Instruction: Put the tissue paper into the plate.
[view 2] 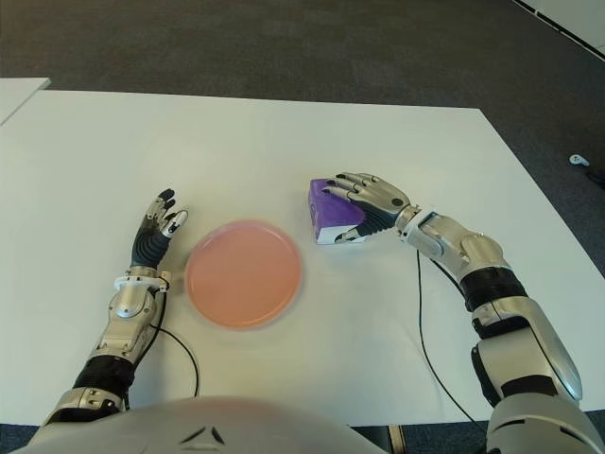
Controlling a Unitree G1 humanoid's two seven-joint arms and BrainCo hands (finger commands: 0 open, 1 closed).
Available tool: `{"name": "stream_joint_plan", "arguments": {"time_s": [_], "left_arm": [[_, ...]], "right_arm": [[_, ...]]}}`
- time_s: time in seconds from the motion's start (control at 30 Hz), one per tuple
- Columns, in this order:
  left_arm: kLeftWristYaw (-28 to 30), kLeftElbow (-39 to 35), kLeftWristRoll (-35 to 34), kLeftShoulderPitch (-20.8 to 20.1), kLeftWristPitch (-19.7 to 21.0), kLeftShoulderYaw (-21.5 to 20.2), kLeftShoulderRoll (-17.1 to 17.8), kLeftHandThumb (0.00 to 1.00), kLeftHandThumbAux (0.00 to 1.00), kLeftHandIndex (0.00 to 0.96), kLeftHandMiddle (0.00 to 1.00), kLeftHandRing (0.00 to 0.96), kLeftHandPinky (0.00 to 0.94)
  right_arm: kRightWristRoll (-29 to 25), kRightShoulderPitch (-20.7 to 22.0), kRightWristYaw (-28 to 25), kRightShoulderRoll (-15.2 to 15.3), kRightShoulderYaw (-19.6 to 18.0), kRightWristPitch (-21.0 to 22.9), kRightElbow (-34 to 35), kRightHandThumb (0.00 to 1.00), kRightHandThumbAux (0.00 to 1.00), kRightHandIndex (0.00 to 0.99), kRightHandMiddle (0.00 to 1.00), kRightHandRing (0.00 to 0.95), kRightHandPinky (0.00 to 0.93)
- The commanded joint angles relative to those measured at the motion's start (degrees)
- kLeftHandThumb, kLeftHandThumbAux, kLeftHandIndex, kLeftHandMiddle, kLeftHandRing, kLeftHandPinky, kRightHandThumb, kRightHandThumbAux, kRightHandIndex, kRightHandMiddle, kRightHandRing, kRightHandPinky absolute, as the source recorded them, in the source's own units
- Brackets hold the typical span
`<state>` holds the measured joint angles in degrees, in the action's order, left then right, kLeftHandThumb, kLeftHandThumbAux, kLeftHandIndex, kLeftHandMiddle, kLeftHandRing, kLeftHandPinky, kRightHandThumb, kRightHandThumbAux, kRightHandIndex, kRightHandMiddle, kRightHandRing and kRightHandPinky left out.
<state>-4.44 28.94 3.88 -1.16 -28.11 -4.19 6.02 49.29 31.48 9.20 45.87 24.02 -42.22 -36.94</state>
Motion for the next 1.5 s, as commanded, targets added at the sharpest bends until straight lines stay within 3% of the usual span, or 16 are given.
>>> {"name": "stream_joint_plan", "arguments": {"time_s": [0.03,0.67,1.5], "left_arm": [[-0.31,2.70,0.42,2.30,2.12,0.00,-0.06,0.000,0.412,0.000,0.000,0.000,0.000],[-1.12,1.84,1.18,3.21,1.45,0.40,-0.44,0.000,0.422,0.000,0.000,0.000,0.000],[-2.08,0.92,1.62,3.83,1.89,0.90,-0.66,0.000,0.427,0.000,0.000,0.000,0.000]], "right_arm": [[-1.30,0.63,-1.48,-1.65,0.47,-0.28,-1.99,0.228,0.382,0.000,0.000,0.000,0.000],[-4.18,1.25,-5.12,-3.79,-0.50,1.67,-2.07,0.270,0.398,0.000,0.000,0.000,0.000],[-4.59,1.57,-6.12,-4.56,-0.34,2.89,-1.80,0.276,0.428,0.000,0.000,0.000,0.000]]}}
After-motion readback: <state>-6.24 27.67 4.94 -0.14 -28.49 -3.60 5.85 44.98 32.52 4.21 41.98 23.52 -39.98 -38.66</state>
